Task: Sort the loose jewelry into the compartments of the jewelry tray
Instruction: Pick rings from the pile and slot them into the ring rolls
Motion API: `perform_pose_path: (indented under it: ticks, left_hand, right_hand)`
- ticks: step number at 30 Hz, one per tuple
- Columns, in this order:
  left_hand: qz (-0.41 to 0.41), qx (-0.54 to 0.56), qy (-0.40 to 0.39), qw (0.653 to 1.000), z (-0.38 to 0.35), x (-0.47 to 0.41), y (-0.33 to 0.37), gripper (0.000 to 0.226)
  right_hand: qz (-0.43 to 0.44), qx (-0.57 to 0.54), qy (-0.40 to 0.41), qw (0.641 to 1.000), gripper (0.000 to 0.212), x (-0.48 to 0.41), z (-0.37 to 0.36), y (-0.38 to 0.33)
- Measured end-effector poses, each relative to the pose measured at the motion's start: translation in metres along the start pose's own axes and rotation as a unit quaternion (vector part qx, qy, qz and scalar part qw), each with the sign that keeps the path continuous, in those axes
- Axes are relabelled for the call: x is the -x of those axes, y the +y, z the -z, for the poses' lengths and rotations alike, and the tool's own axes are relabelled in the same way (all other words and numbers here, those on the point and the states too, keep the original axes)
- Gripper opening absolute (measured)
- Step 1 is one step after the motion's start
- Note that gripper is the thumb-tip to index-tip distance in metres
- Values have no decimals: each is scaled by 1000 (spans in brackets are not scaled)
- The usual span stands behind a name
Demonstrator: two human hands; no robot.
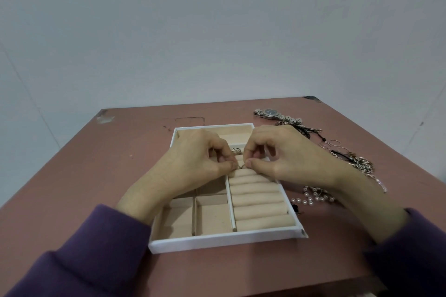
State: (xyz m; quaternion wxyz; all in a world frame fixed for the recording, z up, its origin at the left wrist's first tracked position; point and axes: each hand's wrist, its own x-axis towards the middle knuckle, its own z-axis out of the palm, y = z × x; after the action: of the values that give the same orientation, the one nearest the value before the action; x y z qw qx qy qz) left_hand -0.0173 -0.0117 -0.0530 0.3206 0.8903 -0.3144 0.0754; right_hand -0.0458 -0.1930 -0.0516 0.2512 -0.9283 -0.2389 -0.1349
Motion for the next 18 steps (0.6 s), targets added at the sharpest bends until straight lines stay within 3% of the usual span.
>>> perform_pose_path:
  ticks: [8, 18]
  left_hand:
    - [2, 24, -7, 1000, 1, 2, 1, 8]
    - [-8, 18, 35, 999, 9, 1, 22, 9]
  right_hand:
    - [-14, -23, 12, 1000, 9, 1, 2, -2]
    - [-111, -99, 152, 977, 9, 28, 31, 14]
